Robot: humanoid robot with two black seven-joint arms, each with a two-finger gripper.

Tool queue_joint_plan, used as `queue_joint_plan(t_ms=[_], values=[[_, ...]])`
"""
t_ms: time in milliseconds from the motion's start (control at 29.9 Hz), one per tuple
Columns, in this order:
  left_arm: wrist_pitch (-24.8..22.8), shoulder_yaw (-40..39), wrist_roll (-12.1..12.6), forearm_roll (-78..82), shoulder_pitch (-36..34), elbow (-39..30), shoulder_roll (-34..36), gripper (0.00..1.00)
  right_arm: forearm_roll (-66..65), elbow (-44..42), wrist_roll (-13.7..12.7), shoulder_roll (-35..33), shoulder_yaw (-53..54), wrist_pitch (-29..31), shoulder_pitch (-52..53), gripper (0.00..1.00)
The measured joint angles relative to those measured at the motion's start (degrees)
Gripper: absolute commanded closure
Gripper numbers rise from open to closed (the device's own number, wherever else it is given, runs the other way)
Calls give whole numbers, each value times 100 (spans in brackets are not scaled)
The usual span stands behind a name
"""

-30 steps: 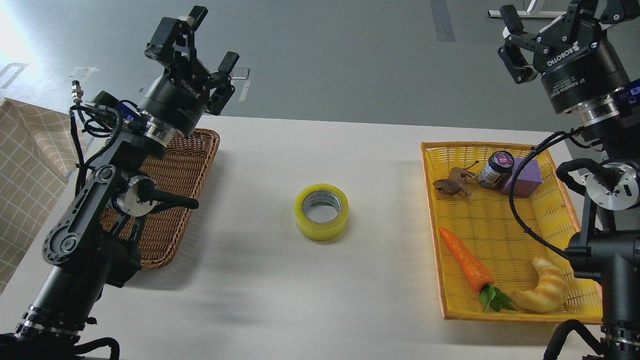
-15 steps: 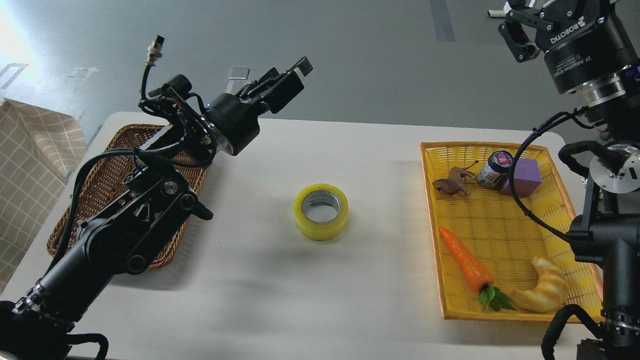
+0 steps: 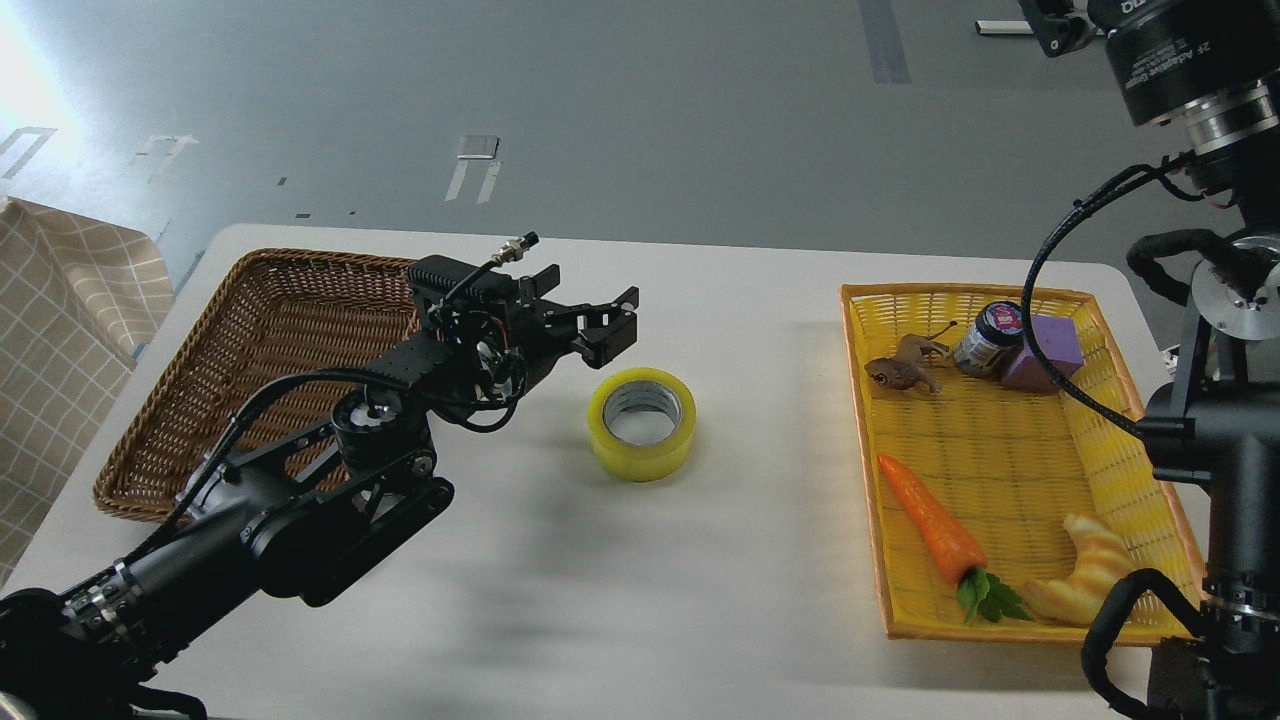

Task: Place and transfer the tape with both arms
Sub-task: 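Reach the left gripper toward the tape roll on the table, then grip the tape roll's rim with the left gripper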

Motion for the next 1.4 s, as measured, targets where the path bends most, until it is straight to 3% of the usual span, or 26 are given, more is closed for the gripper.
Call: queue_joint_plan(t_ms=[167,368,1203,1404], values=[[-10,279,608,0,-68,42,-39,2,36,-4,0,0,0,0,0,0],[-18,536,900,1,-62,44,-111,2,47,-10,0,0,-2,0,-31,0],[-19,657,940,0,391,97,-413,4,41,27,0,0,-19,0,-211,0],[-11,656,904,0,423,160,-416,18,41,58,0,0,-19,0,-268,0]])
